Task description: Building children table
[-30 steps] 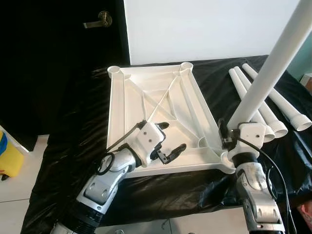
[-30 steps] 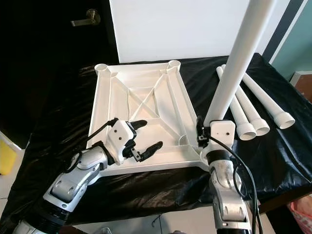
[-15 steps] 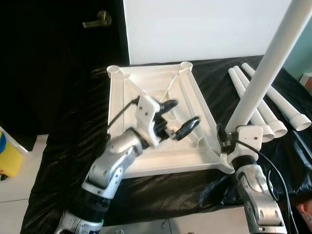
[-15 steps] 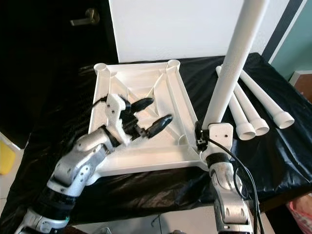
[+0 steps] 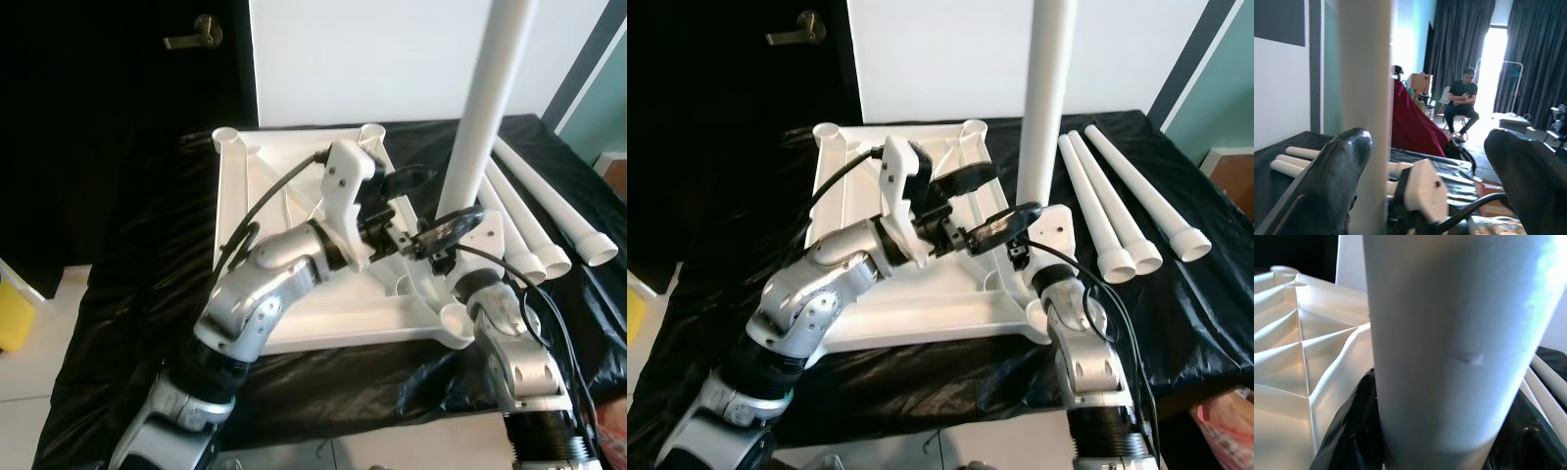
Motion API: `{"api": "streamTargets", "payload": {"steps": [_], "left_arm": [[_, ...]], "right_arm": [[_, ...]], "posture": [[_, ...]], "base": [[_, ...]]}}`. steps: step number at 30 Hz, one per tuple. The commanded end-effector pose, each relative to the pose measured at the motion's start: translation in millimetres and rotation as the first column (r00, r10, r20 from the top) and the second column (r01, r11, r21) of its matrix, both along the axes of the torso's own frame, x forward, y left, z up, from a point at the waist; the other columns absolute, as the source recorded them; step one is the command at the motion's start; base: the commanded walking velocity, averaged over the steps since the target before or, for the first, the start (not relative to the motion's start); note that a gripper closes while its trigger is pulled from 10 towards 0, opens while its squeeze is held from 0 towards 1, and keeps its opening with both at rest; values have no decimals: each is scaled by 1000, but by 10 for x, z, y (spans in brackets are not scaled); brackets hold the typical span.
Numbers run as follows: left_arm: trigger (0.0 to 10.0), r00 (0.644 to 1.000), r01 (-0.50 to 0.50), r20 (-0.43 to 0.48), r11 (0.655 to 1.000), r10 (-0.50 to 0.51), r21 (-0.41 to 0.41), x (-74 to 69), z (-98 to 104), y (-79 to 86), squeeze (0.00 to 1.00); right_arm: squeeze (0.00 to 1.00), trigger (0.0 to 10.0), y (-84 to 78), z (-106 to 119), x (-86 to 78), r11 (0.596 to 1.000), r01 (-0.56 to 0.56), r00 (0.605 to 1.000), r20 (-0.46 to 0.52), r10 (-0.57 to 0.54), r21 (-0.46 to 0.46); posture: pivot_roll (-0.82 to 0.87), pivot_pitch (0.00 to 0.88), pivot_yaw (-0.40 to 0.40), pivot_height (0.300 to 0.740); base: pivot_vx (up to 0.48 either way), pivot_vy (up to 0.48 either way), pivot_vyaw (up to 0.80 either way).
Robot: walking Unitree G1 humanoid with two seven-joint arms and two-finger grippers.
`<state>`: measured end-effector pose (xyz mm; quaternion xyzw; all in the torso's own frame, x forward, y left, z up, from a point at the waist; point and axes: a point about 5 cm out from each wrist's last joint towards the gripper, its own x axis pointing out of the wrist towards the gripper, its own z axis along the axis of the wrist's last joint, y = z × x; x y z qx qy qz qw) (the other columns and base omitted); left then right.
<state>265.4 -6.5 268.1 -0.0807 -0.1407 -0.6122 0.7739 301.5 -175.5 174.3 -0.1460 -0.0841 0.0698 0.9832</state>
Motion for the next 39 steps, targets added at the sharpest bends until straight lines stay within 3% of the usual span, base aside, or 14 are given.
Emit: {"api": "streamTargets", "payload": {"steps": [1,11,15,27,37,39], "left_arm": [[10000,927,357,91,931,-363,83,-190,-11,-59,0],[10000,883,444,112,889,-456,116,-245,76,-132,0],[10000,885,434,138,894,-446,109,-220,122,-162,0],[10000,922,335,171,937,-348,100,24,241,-127,0],[10000,920,334,191,939,-343,79,6,288,-145,0],[10000,919,340,189,938,-347,70,-39,268,-161,0]], "right_arm": [[0,10000,19,-21,27,999,-16,1000,-15,16,-28],[0,10000,120,-34,125,999,-43,998,-52,42,-26],[0,10000,165,-36,119,995,-70,997,-25,69,-76],[0,10000,211,-48,9,994,-100,995,2,100,-37],[0,10000,206,-69,5,998,-68,998,0,68,1],[0,10000,168,-62,29,998,-24,1000,-7,24,56]], "posture": [[6,8,-70,740],[3,0,-65,740],[-1,0,-59,740],[-15,0,-34,740],[-14,0,-23,740],[-15,0,-19,740]], "base": [[0,0,0],[0,0,0],[0,0,0],[0,0,0],[0,0,0],[0,0,0]]}}
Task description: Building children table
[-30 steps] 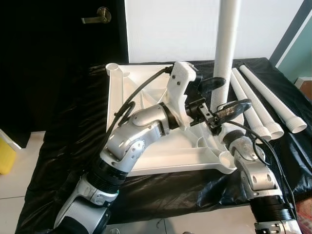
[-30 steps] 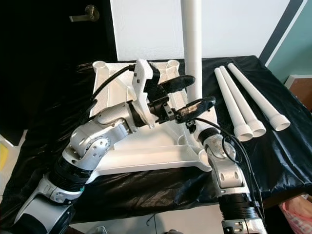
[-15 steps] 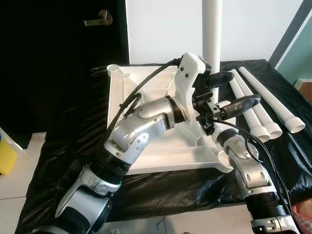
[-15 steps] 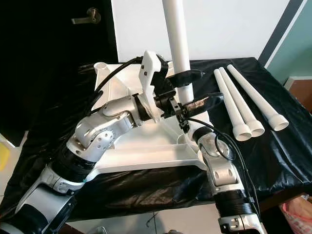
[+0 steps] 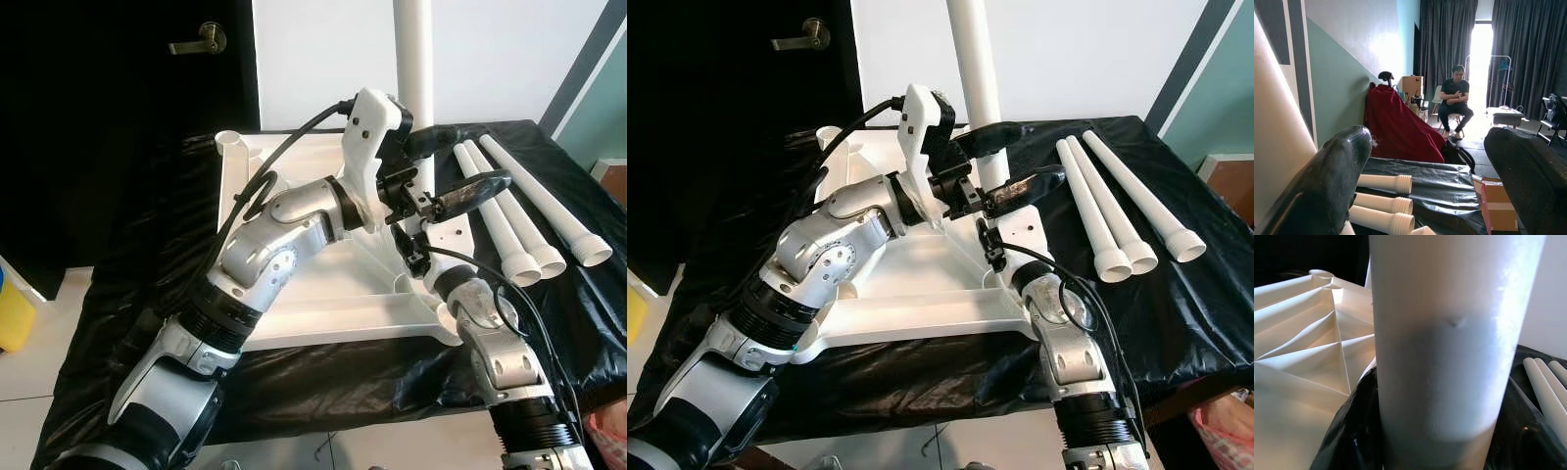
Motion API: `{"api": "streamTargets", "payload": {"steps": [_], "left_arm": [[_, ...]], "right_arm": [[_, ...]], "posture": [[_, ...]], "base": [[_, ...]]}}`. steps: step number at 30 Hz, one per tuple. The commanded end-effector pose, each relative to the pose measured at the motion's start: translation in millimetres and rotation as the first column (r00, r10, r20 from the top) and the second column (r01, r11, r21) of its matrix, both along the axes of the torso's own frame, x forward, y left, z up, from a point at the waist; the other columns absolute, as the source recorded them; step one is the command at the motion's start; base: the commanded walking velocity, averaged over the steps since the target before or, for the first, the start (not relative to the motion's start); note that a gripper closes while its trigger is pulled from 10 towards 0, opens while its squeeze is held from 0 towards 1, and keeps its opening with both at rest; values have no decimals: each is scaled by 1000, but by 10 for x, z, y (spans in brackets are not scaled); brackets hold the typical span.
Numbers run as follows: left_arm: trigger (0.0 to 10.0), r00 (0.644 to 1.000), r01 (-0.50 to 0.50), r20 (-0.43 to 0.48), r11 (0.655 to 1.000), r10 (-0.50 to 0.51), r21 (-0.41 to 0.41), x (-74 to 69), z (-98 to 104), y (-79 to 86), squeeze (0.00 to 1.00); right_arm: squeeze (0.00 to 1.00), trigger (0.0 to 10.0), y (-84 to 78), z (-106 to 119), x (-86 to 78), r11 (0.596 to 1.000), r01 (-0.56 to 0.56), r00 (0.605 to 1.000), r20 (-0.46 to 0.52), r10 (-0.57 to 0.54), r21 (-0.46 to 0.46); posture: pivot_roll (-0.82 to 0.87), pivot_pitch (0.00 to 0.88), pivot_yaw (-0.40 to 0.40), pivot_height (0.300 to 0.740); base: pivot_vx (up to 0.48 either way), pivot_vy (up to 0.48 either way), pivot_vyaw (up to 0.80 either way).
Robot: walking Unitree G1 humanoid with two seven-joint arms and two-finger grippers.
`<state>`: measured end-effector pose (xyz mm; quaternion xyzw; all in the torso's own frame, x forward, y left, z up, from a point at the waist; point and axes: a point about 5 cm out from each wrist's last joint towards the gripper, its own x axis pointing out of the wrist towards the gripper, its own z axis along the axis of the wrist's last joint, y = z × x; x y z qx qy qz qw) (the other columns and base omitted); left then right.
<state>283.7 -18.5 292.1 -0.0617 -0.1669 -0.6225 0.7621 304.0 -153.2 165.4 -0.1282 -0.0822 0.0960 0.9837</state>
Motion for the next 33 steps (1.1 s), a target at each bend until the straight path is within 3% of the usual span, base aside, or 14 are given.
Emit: {"api": "streamTargets", "payload": {"steps": [1,3,7,10,12,15,18,22,33], "left_arm": [[10000,943,308,111,950,-312,54,-252,-22,-44,0],[10000,954,282,97,959,-284,34,-264,-75,-35,0],[10000,959,269,82,963,-270,25,-265,-105,-26,0],[10000,985,175,19,984,-174,-19,-255,-237,50,0],[10000,987,161,12,987,-161,-21,-249,-250,59,0],[10000,999,-19,-30,1000,19,9,-108,-440,171,0],[10000,997,-71,-24,997,72,22,-75,-489,206,0],[10000,975,-206,-71,974,213,93,-13,-720,295,0],[10000,939,-327,-36,920,342,218,34,-1082,407,0]], "right_arm": [[0,10000,-102,38,19,992,75,997,-5,-75,98],[0,10000,-137,44,20,983,104,995,-11,-104,151],[0,10000,-150,46,15,979,114,993,-10,-114,167],[0,10000,-218,-6,-37,958,168,986,-30,-166,231],[0,10000,-219,-8,-45,957,167,986,-29,-165,238],[0,10000,-215,-44,-141,953,133,991,-34,-129,274],[0,10000,-209,-40,-179,948,115,993,-21,-114,296],[0,10000,-296,-94,-341,938,179,982,3,-188,297],[0,10000,-468,-218,-517,932,241,970,-34,-241,270]], "posture": [[-16,0,-15,740],[-18,0,-12,740],[-19,0,-11,740],[-19,0,-8,740],[-19,0,-8,740],[-16,2,-10,740],[-15,4,-10,740],[-16,16,-5,740],[-28,24,1,740]], "base": [[0,0,0],[0,0,0],[0,0,0],[0,0,0],[0,0,0],[0,0,0],[0,0,0],[0,0,0],[0,0,0]]}}
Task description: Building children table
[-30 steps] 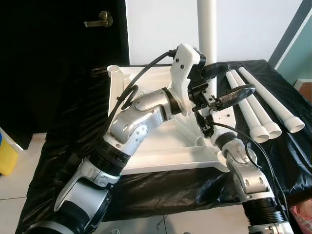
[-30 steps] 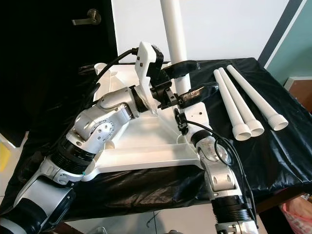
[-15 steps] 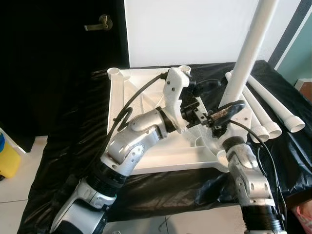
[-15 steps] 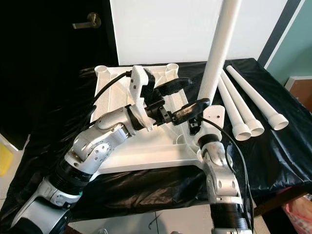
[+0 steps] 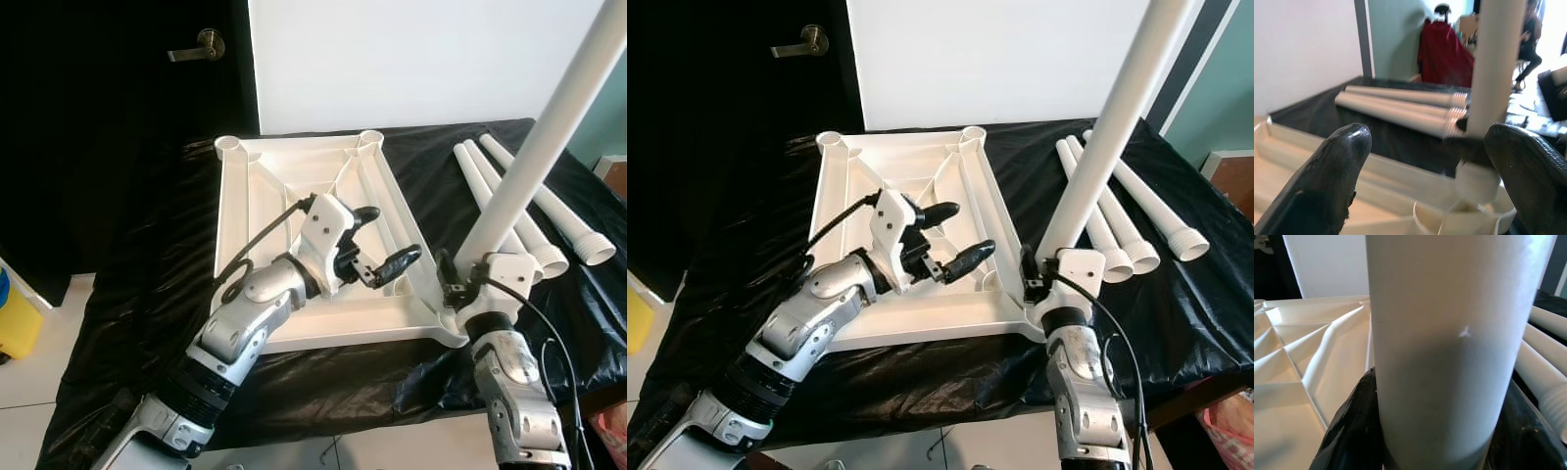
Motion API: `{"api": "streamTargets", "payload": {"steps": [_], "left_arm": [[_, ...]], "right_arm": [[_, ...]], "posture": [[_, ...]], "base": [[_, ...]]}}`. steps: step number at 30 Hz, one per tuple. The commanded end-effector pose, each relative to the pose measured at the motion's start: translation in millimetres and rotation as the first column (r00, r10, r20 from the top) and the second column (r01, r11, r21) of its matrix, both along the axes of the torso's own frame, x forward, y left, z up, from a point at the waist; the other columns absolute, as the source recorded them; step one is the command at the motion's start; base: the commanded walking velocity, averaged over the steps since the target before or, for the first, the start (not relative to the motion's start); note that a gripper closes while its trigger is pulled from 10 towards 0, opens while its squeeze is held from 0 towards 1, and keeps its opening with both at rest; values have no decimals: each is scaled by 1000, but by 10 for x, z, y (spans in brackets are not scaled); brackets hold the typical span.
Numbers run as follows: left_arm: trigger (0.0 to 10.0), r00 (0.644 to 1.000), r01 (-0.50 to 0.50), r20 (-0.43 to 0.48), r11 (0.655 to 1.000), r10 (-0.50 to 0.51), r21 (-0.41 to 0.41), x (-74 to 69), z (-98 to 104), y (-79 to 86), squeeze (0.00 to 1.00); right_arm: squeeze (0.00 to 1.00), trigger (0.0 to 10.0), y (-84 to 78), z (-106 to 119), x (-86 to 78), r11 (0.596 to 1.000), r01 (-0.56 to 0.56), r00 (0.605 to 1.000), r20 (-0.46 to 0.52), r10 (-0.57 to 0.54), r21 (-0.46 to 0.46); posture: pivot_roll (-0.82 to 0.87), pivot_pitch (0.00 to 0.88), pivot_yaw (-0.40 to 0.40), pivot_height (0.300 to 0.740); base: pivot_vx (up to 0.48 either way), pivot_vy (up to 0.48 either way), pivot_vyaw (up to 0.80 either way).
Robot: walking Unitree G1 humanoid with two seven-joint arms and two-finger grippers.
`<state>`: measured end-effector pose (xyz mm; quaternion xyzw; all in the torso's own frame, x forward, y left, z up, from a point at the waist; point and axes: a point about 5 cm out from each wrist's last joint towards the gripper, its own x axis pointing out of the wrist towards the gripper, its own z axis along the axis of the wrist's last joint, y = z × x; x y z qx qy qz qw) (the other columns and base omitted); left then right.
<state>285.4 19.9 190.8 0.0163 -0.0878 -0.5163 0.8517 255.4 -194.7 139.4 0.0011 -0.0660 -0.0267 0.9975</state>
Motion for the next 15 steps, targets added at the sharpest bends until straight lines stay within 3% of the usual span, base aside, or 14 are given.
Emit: {"api": "streamTargets", "payload": {"steps": [1,3,5,7,11,15], "left_arm": [[10000,998,-59,0,998,59,31,16,-98,32,0],[10000,998,-59,0,998,59,31,16,-98,32,0],[10000,996,-46,82,995,39,85,-50,-181,28,0],[10000,995,-35,92,995,26,95,-68,-199,22,0],[10000,996,44,71,983,-58,177,-144,-352,11,0],[10000,997,73,14,971,-79,229,-168,-502,26,0]], "right_arm": [[0,10000,-75,31,-49,1000,29,999,19,-29,-2],[0,10000,-75,31,-49,1000,29,999,19,-29,-2],[0,10000,-73,-23,-101,999,28,1000,9,-28,-15],[0,10000,-70,-37,-108,1000,26,1000,6,-26,-17],[0,10000,-74,-79,-119,1000,21,1000,-1,-21,-16],[0,10000,-59,-85,-121,1000,6,1000,7,-6,-26]], "posture": [[-28,24,1,740],[-28,24,1,740],[-33,27,4,740],[-34,27,3,740],[-34,25,0,740],[-33,23,-2,740]], "base": [[0,0,0],[0,0,0],[0,0,0],[0,0,0],[0,0,0],[0,0,0]]}}
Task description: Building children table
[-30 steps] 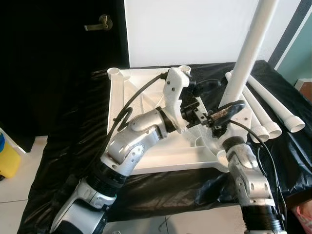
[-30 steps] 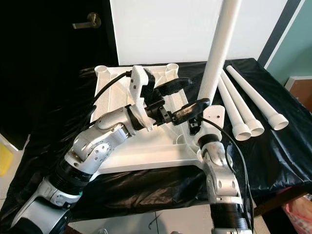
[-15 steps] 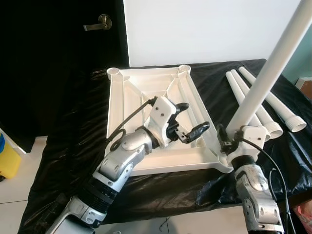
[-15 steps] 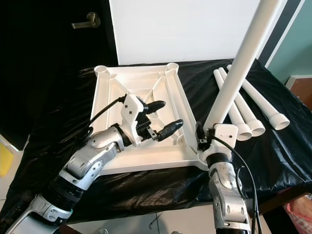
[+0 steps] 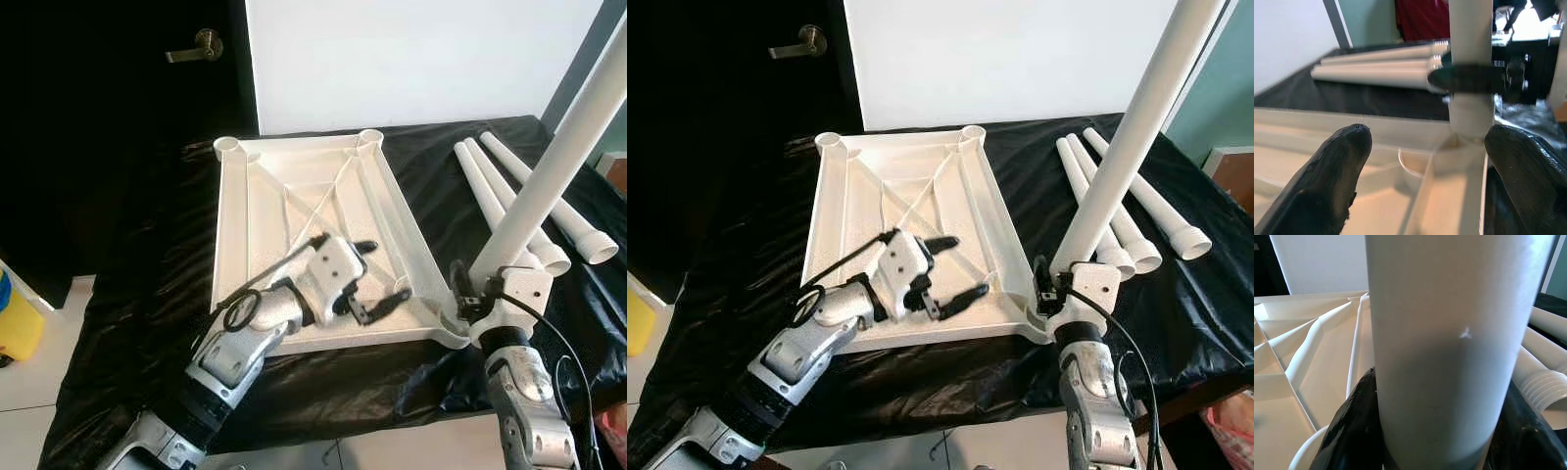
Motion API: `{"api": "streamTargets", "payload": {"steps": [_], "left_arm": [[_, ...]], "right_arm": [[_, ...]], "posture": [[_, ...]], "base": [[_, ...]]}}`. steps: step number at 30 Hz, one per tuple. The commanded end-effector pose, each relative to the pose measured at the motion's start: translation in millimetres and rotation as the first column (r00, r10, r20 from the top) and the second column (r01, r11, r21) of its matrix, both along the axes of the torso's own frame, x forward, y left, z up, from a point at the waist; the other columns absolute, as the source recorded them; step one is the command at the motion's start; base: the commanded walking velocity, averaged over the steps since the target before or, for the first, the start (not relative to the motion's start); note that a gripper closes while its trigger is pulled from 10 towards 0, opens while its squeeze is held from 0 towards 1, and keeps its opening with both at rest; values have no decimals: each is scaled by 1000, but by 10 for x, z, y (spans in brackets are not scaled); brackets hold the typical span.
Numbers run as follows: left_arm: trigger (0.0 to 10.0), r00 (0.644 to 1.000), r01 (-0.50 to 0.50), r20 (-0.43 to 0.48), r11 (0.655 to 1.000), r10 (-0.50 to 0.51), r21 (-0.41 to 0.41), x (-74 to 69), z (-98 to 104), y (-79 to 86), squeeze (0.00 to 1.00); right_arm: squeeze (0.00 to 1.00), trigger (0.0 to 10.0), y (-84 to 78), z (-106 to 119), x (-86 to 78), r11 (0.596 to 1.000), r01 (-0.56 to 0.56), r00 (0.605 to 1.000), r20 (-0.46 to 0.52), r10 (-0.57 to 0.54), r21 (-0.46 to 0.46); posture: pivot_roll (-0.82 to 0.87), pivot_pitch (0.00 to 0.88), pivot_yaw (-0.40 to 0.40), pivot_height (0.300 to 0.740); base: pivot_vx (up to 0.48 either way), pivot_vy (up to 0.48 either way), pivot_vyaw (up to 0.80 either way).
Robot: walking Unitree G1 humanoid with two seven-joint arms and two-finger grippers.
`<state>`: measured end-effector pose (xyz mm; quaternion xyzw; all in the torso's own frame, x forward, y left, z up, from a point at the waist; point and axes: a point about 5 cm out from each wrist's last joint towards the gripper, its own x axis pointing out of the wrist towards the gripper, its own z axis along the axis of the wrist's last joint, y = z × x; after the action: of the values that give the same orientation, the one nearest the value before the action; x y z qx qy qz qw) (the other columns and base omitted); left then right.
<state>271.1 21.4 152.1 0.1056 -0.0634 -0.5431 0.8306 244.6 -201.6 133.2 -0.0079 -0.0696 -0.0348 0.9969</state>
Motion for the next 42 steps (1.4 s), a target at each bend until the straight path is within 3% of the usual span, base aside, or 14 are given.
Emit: {"api": "streamTargets", "payload": {"steps": [1,5,10,15,32,42], "left_arm": [[10000,999,22,-32,999,-21,48,-25,-115,12,0],[10000,1000,22,-17,998,-21,63,-28,-136,18,0],[10000,995,40,-96,993,-29,107,-54,-258,13,0],[10000,993,47,-114,993,-35,104,-50,-243,7,0],[10000,992,44,-126,993,-30,106,-27,-212,31,0],[10000,993,42,-117,993,-28,113,-8,-194,46,0]], "right_arm": [[0,10000,10,-24,-13,1000,-12,1000,0,12,-9],[0,10000,17,-25,-14,1000,-17,1000,2,17,-8],[0,10000,60,-65,-48,995,-64,998,14,66,-75],[0,10000,108,-161,-137,981,-138,990,10,141,-134],[0,10000,-97,-389,-290,997,-53,998,-37,51,-51],[0,10000,-10,-458,-324,984,-140,990,-34,137,-109]], "posture": [[-33,23,-2,740],[-33,23,-2,740],[-30,25,-6,740],[-25,25,-6,740],[-33,27,13,740],[-30,19,20,740]], "base": [[0,0,0],[0,0,0],[0,0,0],[0,0,0],[0,0,0],[0,0,0]]}}
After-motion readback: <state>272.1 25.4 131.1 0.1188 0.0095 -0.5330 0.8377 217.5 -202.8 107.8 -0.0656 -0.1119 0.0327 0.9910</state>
